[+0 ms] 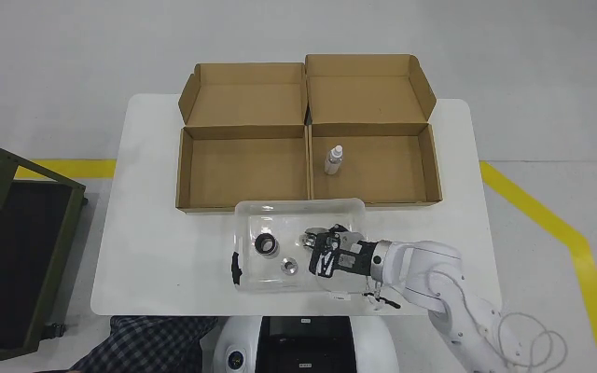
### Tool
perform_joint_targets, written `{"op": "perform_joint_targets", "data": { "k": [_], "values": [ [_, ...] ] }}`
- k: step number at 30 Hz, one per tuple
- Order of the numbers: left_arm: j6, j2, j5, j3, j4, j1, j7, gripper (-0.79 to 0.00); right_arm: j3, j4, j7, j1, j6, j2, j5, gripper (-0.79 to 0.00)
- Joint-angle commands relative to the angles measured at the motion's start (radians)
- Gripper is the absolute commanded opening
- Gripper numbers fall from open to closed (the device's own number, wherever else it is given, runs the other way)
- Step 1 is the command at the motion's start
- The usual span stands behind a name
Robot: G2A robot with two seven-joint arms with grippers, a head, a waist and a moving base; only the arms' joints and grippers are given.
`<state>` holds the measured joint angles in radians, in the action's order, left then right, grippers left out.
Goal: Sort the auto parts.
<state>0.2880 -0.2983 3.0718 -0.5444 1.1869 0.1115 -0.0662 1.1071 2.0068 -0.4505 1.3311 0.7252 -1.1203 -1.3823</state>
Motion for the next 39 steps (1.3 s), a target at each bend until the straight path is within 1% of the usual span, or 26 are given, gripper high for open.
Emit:
{"op": "perform_joint_targets", "data": {
  "k": [1,6,11,16,19,24,33,39],
  "values": [
    [0.000,0.000,0.000,0.000,0.000,0.000,0.000,0.000,0.008,-0.008,0.063,0.001,-0.010,0.000,0.015,-0.785],
    [0.000,0.000,0.000,0.000,0.000,0.000,0.000,0.000,0.029,-0.015,0.185,0.002,-0.014,0.001,0.049,-0.785],
    [0.000,0.000,0.000,0.000,0.000,0.000,0.000,0.000,0.062,0.003,0.320,0.011,-0.024,0.003,0.050,-0.785],
    [0.000,0.000,0.000,0.000,0.000,0.000,0.000,0.000,0.096,0.008,0.467,0.027,-0.005,0.006,0.096,-0.785],
    [0.000,0.000,0.000,0.000,0.000,0.000,0.000,0.000,0.110,0.010,0.527,0.030,0.004,0.006,0.127,-0.785],
    [0.000,0.000,0.000,0.000,0.000,0.000,0.000,0.000,0.127,0.010,0.594,0.029,0.016,0.007,0.167,-0.785],
    [0.000,0.000,0.000,0.000,0.000,0.000,0.000,0.000,0.160,0.013,0.713,0.042,-0.002,0.005,0.236,-0.785],
    [0.000,0.000,0.000,0.000,0.000,0.000,0.000,0.000,0.175,0.009,0.744,0.050,0.003,0.004,0.262,-0.785]
  ]
}}
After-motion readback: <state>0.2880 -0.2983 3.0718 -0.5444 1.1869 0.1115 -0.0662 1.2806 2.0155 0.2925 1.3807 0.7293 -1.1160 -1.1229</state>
